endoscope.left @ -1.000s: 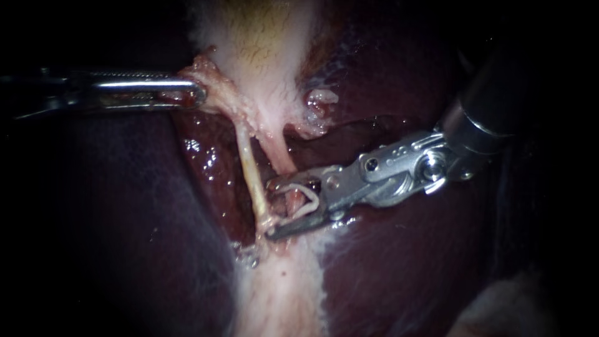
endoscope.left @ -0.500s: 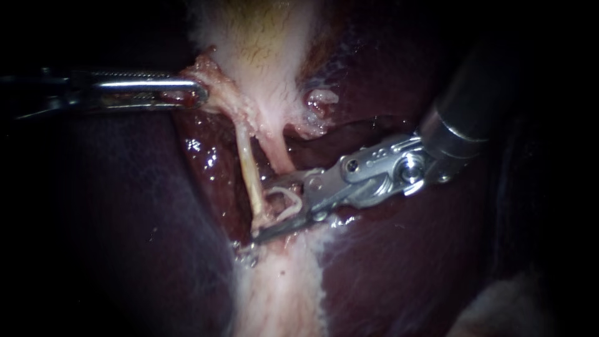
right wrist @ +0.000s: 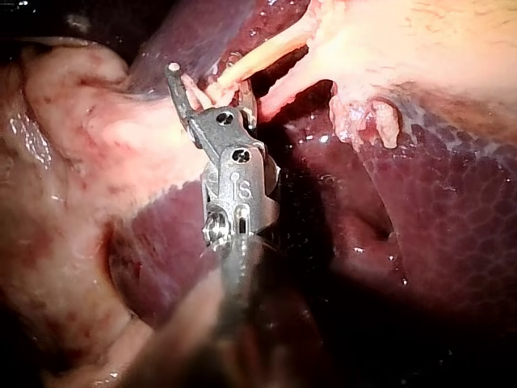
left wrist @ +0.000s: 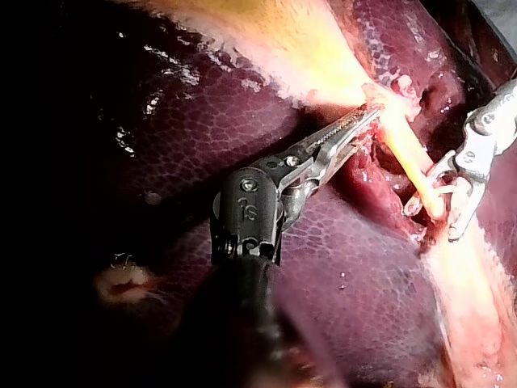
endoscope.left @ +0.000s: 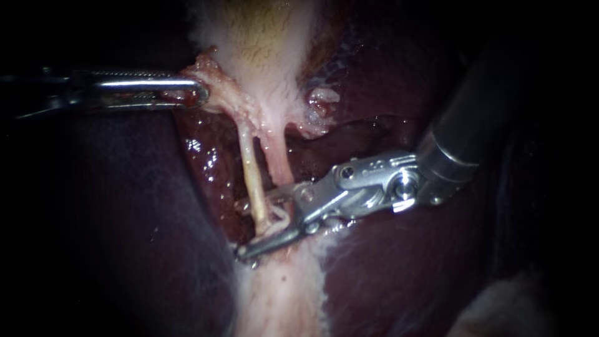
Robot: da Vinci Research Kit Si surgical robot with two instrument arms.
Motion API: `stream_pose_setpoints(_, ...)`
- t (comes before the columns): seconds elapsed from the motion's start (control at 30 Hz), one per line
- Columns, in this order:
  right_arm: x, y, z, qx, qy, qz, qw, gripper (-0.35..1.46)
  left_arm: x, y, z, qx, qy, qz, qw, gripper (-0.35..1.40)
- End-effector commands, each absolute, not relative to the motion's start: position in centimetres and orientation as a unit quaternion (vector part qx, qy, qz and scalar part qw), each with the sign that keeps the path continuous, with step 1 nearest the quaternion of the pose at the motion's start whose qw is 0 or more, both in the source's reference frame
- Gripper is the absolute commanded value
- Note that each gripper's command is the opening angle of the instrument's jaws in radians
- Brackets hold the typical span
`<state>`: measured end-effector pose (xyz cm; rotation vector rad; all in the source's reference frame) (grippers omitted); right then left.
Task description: Clipping first clip left tube
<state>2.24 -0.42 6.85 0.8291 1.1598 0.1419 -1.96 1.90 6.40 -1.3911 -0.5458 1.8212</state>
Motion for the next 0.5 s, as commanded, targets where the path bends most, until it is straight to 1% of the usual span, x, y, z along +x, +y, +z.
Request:
stream_pose_setpoints(0.03, 2.24, -0.45, 6.82, 0.386, 0.529, 0.063, 0.753, 0.48, -1.96, 1.9, 6.4, -0.546, -0.214, 0.714, 0.383, -0.35)
stream_pose_setpoints(0.13, 2.23, -0.53, 6.73, 0.4, 0.529, 0.049, 0.747, 0.47, -1.95, 1.9, 6.41, -0.546, -0.215, 0.714, 0.383, -0.35)
stream_pose_setpoints(0.3, 2.24, -0.61, 6.63, 0.421, 0.527, 0.039, 0.737, 0.44, -1.94, 1.92, 6.43, -0.546, -0.215, 0.714, 0.383, -0.35)
stream_pose_setpoints(0.5, 2.25, -0.63, 6.6, 0.422, 0.529, 0.038, 0.735, 0.44, -1.93, 1.92, 6.44, -0.546, -0.215, 0.714, 0.383, -0.35)
